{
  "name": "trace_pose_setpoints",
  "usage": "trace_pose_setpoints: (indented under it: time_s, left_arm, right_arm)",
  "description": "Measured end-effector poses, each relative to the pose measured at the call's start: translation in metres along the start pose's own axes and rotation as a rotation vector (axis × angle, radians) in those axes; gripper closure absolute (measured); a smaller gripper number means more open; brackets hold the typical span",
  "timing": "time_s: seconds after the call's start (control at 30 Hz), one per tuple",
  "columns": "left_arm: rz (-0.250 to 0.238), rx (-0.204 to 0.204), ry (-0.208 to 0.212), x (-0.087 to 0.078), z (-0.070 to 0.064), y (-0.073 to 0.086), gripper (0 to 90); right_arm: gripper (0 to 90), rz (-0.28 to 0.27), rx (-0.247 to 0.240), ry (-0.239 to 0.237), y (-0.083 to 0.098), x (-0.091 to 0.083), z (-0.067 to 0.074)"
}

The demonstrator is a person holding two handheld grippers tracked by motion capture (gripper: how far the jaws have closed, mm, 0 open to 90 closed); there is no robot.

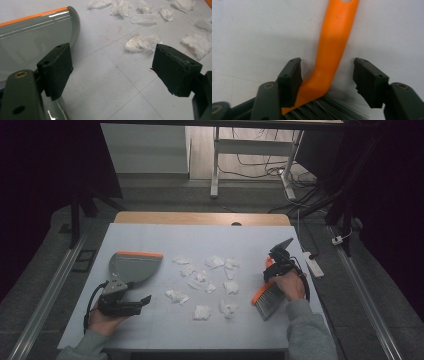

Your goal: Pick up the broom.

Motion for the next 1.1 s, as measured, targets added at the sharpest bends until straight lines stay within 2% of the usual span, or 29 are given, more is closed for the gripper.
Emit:
trace_pose_setpoints:
  time_s: [0.07,0.1,0.13,0.17,0.33,0.4,0.6,0.87,0.97,1.03,1.1]
  left_arm:
    - [0.003,0.001,0.001,0.000,0.000,0.000,17.5]
    - [0.004,0.001,0.001,0.000,0.000,0.001,17.4]
    - [0.004,0.001,0.001,0.000,0.000,0.001,17.4]
    - [0.003,0.000,-0.001,0.000,0.000,0.001,17.4]
    - [-0.001,-0.001,-0.004,-0.002,0.000,0.001,17.4]
    - [-0.001,0.000,-0.004,-0.002,0.000,0.001,17.4]
    - [-0.006,-0.008,-0.009,-0.004,0.001,0.002,17.5]
    - [-0.005,-0.010,-0.009,-0.004,0.002,0.003,17.5]
    - [-0.004,-0.015,-0.008,-0.004,0.003,0.004,17.6]
    - [-0.003,-0.016,-0.010,-0.004,0.004,0.004,17.5]
    - [-0.004,-0.016,-0.012,-0.003,0.004,0.004,17.6]
  right_arm:
    - [42.4,-0.008,-0.005,0.011,0.000,0.000,0.000]
    - [51.3,-0.008,-0.001,0.014,0.001,0.000,0.004]
    - [51.3,-0.008,-0.001,0.014,0.001,0.000,0.004]
    - [56.6,-0.004,0.008,0.026,0.002,-0.001,0.007]
    - [60.2,0.001,0.032,0.056,0.001,0.000,0.007]
    - [65.2,-0.010,0.046,0.070,0.001,0.000,0.007]
    - [70.0,-0.055,0.031,0.084,0.004,0.000,0.010]
    - [70.6,-0.058,-0.013,0.068,0.004,-0.001,0.010]
    - [70.7,-0.037,-0.048,0.030,0.005,-0.002,0.006]
    - [70.7,-0.040,-0.056,0.025,0.005,-0.004,0.004]
    - [70.8,-0.053,-0.068,-0.024,0.005,-0.013,-0.004]
Point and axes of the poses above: each handheld gripper's, and its own axes: x roughly forward along the jaws, y roughly out of its underside, z roughly to its left, the point moved 7 cm from there along x, roughly forward along the jaws, and after that the axes turned 15 degrees about x, right-handed, at the moved point
